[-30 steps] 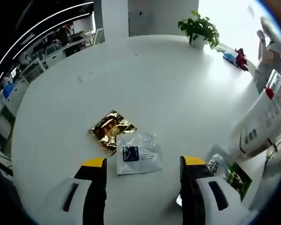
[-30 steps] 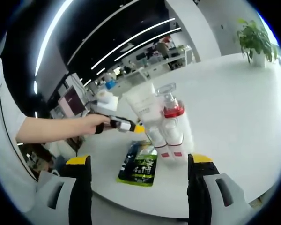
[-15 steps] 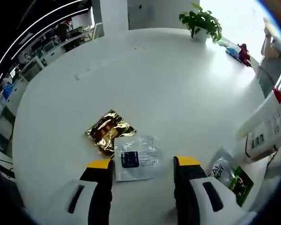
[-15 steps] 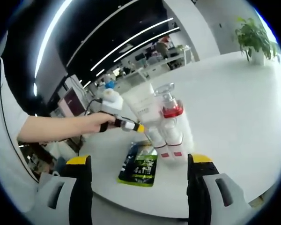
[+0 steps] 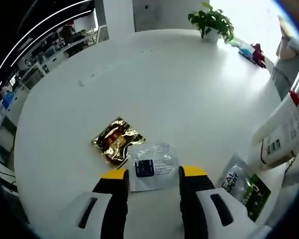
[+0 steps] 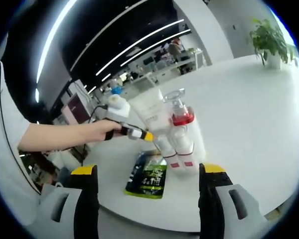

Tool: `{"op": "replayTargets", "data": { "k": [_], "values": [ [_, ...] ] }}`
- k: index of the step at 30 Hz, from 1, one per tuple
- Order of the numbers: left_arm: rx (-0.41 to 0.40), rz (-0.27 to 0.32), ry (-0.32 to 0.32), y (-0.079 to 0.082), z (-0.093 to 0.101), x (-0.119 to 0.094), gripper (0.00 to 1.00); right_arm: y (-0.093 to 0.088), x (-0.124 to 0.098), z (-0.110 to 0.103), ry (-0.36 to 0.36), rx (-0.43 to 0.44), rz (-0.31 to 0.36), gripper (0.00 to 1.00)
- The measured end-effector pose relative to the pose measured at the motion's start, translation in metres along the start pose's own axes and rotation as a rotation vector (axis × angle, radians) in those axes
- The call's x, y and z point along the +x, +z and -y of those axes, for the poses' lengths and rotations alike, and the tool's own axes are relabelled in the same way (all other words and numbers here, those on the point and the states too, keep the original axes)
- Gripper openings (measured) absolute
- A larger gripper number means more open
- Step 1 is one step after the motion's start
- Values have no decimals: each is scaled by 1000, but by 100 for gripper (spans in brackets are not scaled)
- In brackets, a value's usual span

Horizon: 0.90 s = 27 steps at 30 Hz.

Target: Arrange the skincare products in the storage area until every visible bottle or jar stands upright without overlapping.

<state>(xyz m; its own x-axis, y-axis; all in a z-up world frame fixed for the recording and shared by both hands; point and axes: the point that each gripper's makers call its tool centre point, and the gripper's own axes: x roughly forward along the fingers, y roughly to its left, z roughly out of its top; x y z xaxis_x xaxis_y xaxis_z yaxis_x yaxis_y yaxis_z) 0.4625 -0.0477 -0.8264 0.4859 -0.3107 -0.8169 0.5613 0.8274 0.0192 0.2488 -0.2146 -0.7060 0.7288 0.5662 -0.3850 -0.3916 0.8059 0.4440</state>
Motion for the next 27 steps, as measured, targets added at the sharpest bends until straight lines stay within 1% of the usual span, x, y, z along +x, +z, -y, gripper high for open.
{"op": "replayTargets", "data": {
  "k": [6, 9, 11, 13, 15, 17, 19, 21, 25, 27],
  "values": [
    [16, 39, -10, 8, 3, -11, 37, 0, 0, -1, 3, -8, -3, 82],
    [22, 66, -16, 12, 5, -24, 37, -2, 2, -1, 5, -15, -7, 82],
    [18, 91, -22, 14, 5, -26, 37, -2, 2, -1, 6, -22, -8, 82],
    [12, 105, -24, 14, 10, -37, 37, -3, 3, -2, 8, -32, -12, 82],
    [5, 119, -25, 13, 11, -43, 37, -3, 3, -3, 12, -39, -11, 82],
    [4, 126, -27, 16, 11, -49, 37, -3, 3, -4, 14, -43, -9, 82],
    [6, 132, -29, 10, 14, -52, 37, -3, 3, -4, 14, -46, -7, 82],
    [10, 135, -31, 9, 15, -53, 37, -2, 3, -4, 16, -45, -4, 82],
    [9, 145, -30, 7, 17, -64, 37, -2, 3, -4, 18, -52, -5, 81],
    [11, 149, -27, 5, 18, -65, 37, -3, 4, -3, 19, -56, -5, 81]
  ]
}}
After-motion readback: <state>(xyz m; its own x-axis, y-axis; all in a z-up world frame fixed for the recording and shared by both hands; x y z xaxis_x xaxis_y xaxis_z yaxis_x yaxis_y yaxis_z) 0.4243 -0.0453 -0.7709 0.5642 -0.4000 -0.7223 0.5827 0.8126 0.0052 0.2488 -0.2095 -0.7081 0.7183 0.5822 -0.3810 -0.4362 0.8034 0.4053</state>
